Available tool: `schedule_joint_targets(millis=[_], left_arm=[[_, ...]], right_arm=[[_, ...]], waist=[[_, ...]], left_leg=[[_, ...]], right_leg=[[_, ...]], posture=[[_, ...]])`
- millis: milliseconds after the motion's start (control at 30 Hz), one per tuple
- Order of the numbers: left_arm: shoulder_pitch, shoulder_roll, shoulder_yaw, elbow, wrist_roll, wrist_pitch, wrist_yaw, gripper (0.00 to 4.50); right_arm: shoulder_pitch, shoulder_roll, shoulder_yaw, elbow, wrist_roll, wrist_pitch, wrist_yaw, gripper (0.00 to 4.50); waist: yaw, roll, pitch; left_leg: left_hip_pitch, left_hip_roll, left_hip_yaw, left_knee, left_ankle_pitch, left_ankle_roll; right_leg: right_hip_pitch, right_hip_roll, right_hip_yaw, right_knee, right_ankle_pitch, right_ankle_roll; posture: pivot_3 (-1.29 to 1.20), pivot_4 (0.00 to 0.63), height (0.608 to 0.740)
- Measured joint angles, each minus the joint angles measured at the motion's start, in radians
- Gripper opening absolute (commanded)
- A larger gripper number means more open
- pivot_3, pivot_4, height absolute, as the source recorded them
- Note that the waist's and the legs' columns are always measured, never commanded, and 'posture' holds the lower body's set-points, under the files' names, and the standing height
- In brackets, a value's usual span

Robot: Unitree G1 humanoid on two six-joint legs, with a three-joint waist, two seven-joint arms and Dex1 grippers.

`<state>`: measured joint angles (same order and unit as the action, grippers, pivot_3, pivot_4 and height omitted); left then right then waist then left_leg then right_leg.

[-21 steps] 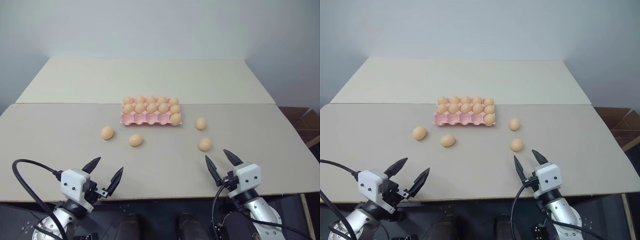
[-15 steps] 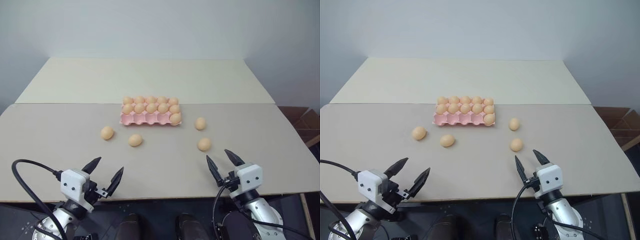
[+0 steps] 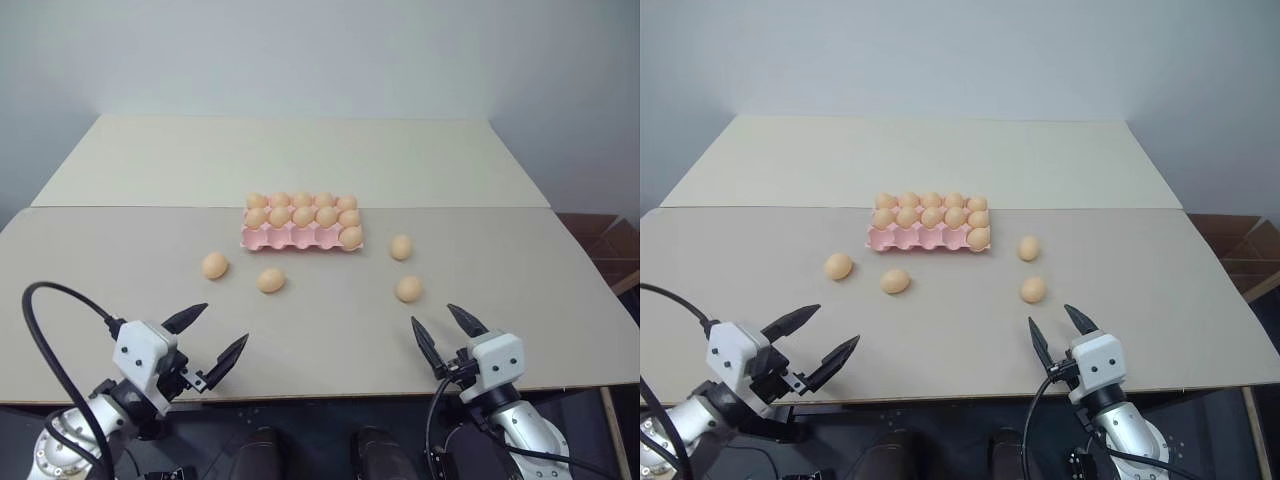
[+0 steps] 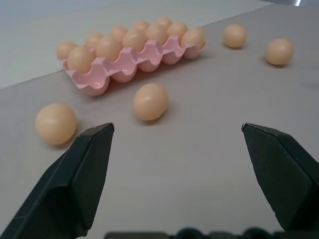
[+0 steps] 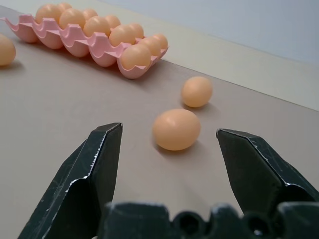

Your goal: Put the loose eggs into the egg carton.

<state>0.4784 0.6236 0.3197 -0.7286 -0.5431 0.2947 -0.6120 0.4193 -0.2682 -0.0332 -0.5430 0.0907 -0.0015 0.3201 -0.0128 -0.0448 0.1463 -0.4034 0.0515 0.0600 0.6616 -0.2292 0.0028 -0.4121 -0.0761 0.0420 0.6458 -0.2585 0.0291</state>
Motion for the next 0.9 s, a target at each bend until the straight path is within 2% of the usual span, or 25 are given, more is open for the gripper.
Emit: schedule_joint_targets(millis=[167,267,567,900], left_arm=[[-0.055,0.127,0.022,0.000,-0.091,0.096,-0.094,4.45],[-0.095,0.150,0.017,0.007,-0.086,0.096,-0.130,4.45],[-0.187,0.157,-0.010,0.057,-0.059,0.081,-0.193,4.45],[-0.228,0.155,-0.030,0.077,-0.041,0.080,-0.214,4.45]], right_arm=[[-0.006,-0.016,0.055,-0.098,-0.069,0.206,-0.028,3.61],[-0.052,-0.009,0.088,-0.150,-0.103,0.350,-0.061,3.61],[-0.285,0.129,0.183,-0.128,-0.251,0.600,-0.231,3.61],[-0.442,0.266,0.180,0.065,-0.322,0.661,-0.384,3.61]], waist=[[0.000,0.000,0.000],[-0.001,0.000,0.000],[-0.001,0.000,0.000],[-0.004,0.001,0.000]], left_leg=[[0.000,0.000,0.000,0.000,0.000,0.000],[0.000,0.000,0.000,0.000,0.000,0.000],[-0.004,0.000,0.000,0.000,0.000,0.000],[-0.005,0.000,0.000,0.000,0.000,0.000]], right_leg=[[-0.001,0.000,0.000,0.001,0.000,0.000],[-0.001,0.000,0.000,0.001,0.000,-0.001],[-0.006,0.001,0.000,0.001,0.003,0.005],[-0.007,0.001,0.000,0.002,0.004,0.006]], posture=[[0.00,0.150,0.740],[0.00,0.150,0.740],[0.00,0.150,0.740],[0.00,0.150,0.740]])
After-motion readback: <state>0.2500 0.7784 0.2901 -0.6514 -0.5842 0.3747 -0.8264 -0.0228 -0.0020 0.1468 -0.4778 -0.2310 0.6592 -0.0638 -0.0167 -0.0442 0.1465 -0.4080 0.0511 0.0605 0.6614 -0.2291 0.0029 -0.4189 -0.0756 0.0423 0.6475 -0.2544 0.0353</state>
